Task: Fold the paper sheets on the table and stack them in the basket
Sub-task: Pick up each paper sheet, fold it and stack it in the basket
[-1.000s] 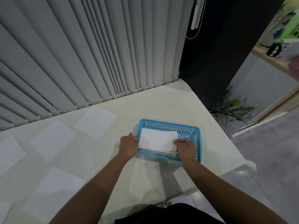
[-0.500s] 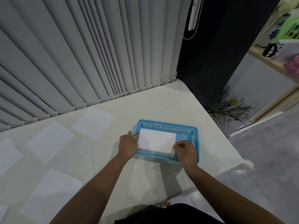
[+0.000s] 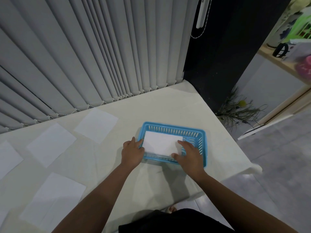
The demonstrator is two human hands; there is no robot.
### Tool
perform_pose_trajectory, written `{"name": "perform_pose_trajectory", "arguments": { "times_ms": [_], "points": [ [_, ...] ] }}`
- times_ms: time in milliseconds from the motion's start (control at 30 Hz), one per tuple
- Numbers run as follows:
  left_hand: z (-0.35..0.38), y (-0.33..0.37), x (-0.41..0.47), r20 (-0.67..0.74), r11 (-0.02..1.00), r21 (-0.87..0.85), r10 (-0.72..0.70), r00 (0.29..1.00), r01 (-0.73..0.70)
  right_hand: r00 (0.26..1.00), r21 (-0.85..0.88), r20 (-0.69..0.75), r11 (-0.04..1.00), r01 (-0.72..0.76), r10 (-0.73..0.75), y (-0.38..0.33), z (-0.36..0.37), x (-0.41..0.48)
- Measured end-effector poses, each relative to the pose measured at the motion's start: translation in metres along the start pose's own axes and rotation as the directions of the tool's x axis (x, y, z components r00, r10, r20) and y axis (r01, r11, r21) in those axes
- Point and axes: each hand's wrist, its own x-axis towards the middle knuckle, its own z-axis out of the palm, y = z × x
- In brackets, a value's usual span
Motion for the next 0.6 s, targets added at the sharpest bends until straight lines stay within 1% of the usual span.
{"name": "perform_pose_trajectory", "arguments": {
  "times_ms": [33,67,100,267,467,533,600],
  "points": [
    [-0.0009,-0.0001,-0.0009,-0.004,1.0,-0.008,0.007,1.0,-0.007,0.998,-0.103,0.032,0.994,0.047,-0.044,0.0,0.0006,-0.0022],
    [-0.0012,-0.001,-0.0012,0.002,1.0,-0.011,0.005,1.0,-0.005,0.997,-0.171,0.051,0.983,0.073,-0.066,0.0003,0.002,-0.0035],
    [-0.0006,-0.0014,0.0001,0.01,1.0,-0.012,0.006,1.0,-0.006,0.996,-0.2,0.055,0.977,0.078,-0.069,0.0021,0.003,-0.0044],
    [-0.0018,0.0009,-0.0005,0.022,1.0,0.003,0.013,1.0,-0.013,0.998,-0.208,0.022,0.976,0.066,-0.063,0.0061,0.0049,-0.0033],
    [-0.0011,-0.0035,0.001,0.038,1.0,-0.023,0.016,0.999,-0.015,0.996,-0.204,-0.007,0.975,0.087,-0.09,0.0058,0.0056,-0.0044],
    [-0.0018,-0.0054,0.0019,0.018,0.998,-0.064,0.022,1.0,-0.02,0.995,-0.227,-0.028,0.97,0.09,-0.099,0.0027,0.0033,-0.0067],
    [-0.0044,-0.0081,0.0024,-0.039,0.99,-0.14,0.025,0.999,-0.03,0.99,-0.261,-0.065,0.959,0.107,-0.128,-0.0018,0.0015,-0.0083]
  ]
}}
